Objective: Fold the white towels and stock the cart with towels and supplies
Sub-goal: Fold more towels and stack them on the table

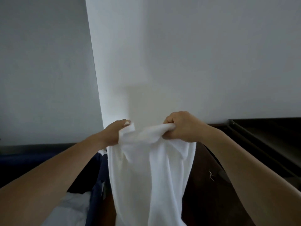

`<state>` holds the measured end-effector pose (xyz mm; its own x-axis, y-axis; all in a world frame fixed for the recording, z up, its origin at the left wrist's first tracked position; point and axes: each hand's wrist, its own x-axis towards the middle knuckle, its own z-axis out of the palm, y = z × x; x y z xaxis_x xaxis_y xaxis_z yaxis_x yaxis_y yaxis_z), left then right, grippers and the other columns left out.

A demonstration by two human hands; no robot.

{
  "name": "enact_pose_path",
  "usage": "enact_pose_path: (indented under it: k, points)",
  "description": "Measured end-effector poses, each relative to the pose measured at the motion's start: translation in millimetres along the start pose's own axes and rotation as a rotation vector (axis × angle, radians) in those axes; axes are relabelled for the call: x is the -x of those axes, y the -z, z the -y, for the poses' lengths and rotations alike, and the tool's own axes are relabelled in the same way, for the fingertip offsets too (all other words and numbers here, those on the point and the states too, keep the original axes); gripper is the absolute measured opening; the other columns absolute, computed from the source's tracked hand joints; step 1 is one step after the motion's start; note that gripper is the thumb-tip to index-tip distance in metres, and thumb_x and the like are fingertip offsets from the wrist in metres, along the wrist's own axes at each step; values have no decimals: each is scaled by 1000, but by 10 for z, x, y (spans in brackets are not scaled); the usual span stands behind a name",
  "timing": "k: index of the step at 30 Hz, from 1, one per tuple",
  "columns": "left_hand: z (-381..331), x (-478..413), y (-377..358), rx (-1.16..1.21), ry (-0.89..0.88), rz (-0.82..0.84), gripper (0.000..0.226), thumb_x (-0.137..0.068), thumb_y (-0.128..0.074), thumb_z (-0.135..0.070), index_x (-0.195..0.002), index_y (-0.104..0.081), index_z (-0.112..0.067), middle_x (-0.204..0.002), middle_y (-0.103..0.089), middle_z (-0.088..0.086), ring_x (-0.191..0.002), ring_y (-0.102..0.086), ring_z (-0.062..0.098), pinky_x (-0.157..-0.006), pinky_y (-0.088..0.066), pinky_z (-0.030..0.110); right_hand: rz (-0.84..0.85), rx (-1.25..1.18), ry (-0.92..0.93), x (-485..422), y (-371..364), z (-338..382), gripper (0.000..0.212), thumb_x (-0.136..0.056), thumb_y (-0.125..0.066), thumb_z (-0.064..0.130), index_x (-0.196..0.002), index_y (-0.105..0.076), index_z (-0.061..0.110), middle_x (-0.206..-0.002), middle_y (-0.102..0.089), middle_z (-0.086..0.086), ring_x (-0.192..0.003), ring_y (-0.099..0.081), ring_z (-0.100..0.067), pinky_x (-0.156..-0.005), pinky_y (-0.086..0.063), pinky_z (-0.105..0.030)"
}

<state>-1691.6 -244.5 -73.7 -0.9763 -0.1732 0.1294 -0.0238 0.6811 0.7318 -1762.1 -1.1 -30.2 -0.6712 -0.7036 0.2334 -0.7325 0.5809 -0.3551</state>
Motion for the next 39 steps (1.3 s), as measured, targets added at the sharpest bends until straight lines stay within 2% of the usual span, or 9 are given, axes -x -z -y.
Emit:
enact_pose_path:
  k: [3, 6, 10, 19, 22, 25, 28, 35, 39]
  points:
    - [-217, 56, -66, 20, -61, -5, 21, -105, -38, -21, -98, -56, -27, -133, -41, -17, -134, -38, 5, -89, -25, 11, 89, 60, -99, -9, -92, -100, 12, -76, -75, 27, -88, -76, 23, -86, -70, 12, -85, -65, -9, -74, -56, -27]
    - [-363, 103, -203, 201, -104, 91, 16, -103, -40, -20, -102, -54, -26, -110, -46, -12, -106, -42, 6, -79, -35, 7, 42, 20, -128, -15, -152, -87, 8, -75, -75, 26, -83, -75, 26, -83, -70, 13, -84, -65, -8, -75, -58, -30]
    - [-446, 198, -417, 181, -117, 248, 36, -105, -40, -30, -133, -59, -20, -127, -56, -19, -118, -50, -1, -106, -40, 24, 9, -27, -131, -39, -162, -47, 7, -76, -78, 28, -79, -74, 23, -81, -68, 13, -83, -63, -8, -75, -56, -30]
    - [-456, 260, -639, 143, -119, 252, 34, -104, -37, -33, -118, -67, -31, -114, -70, -9, -108, -64, 11, -100, -49, 34, -132, -118, -234, -36, -189, -138, 22, -76, -75, 31, -76, -69, 9, -86, -72, -2, -82, -66, -21, -73, -56, -38]
    - [-453, 271, -671, -13, -158, 248, 32, -104, -38, -35, -103, -63, -15, -96, -68, -4, -89, -62, 15, -84, -49, 30, -125, -158, -233, -46, -202, -123, 17, -74, -78, 29, -71, -66, 16, -83, -70, 4, -79, -64, -16, -67, -53, -33]
    - [-447, 240, -602, -125, -169, 134, 31, -104, -44, -36, -91, -56, -9, -80, -58, -1, -70, -51, 13, -63, -40, 22, -99, -246, -190, -28, -166, -154, 19, -73, -82, 28, -68, -67, 17, -73, -66, 9, -73, -61, -11, -61, -47, -25]
    - [-467, 166, -393, -117, -195, -94, 29, -104, -45, -34, -95, -59, -10, -80, -60, 3, -70, -54, 16, -57, -39, 19, 27, -407, -161, 30, -192, -332, 39, -69, -88, 33, -80, -70, 1, -70, -63, -8, -69, -60, -16, -65, -46, -30]
    - [-649, 50, 52, 175, -223, -464, 26, -105, -43, -33, -100, -60, -15, -70, -54, -5, -62, -50, 13, -58, -40, 29, 197, -935, -309, 239, -837, -701, 29, -92, -66, 26, -114, -69, 7, -111, -74, -7, -104, -70, -26, -98, -53, -42]
    - [-430, -18, 172, 141, -121, -546, 26, -105, -39, -36, -103, -57, -18, -76, -57, -4, -68, -55, 15, -59, -42, 29, -122, -713, -351, 175, -601, -805, 18, -94, -66, 25, -83, -61, 11, -77, -64, -8, -71, -61, -24, -68, -51, -41]
